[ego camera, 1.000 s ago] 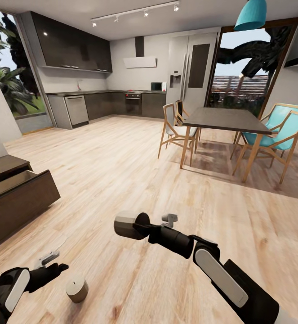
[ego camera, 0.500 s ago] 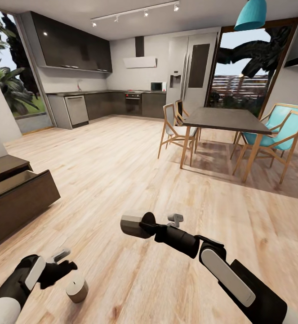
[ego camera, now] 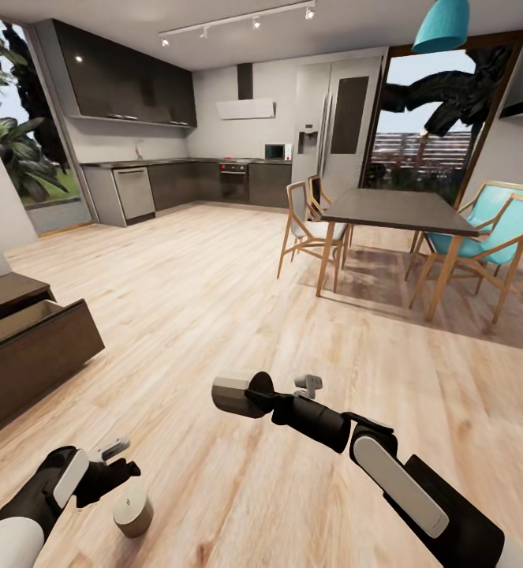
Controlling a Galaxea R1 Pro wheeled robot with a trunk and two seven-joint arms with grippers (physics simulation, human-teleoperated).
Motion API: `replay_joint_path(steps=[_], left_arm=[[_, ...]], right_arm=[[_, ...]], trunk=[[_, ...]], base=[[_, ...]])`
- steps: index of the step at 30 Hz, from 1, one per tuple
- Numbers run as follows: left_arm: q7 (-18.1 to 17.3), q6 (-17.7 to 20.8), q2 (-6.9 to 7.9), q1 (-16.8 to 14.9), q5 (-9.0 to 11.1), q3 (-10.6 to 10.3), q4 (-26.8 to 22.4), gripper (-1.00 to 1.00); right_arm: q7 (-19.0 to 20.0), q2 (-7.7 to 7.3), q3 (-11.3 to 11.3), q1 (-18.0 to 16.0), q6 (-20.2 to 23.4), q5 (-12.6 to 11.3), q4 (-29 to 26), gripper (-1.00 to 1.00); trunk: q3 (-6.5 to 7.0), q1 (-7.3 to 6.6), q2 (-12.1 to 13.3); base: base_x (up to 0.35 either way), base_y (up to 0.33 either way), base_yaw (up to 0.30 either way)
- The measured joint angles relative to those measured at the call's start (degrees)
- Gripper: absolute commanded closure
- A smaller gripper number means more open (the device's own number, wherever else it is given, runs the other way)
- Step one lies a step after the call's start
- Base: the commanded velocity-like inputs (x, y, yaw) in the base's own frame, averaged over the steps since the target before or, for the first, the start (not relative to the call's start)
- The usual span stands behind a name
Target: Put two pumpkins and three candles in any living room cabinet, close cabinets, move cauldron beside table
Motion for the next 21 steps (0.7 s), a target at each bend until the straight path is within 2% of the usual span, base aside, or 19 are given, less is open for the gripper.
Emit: replay_joint_path(steps=[6,14,21], left_arm=[[-0.5,0.0,0.15,0.0,0.1,0.0,0.0,-1.00],[-0.4,0.0,0.23,0.0,-0.2,-0.1,0.1,-1.00],[0.1,0.0,0.09,0.0,-0.3,0.0,0.2,-1.00]], right_arm=[[0.0,0.00,0.0,0.0,0.0,0.0,0.0,1.00],[0.0,0.00,0.1,0.0,0.0,0.0,0.0,1.00],[0.1,0.00,0.1,0.0,0.1,0.0,0.0,1.00]], trunk=[[0.00,0.00,0.0],[0.00,0.02,0.0],[-1.25,1.55,-2.8]], base=[[0.130,0.063,0.000],[0.017,0.010,0.000],[0.000,0.000,0.000]])
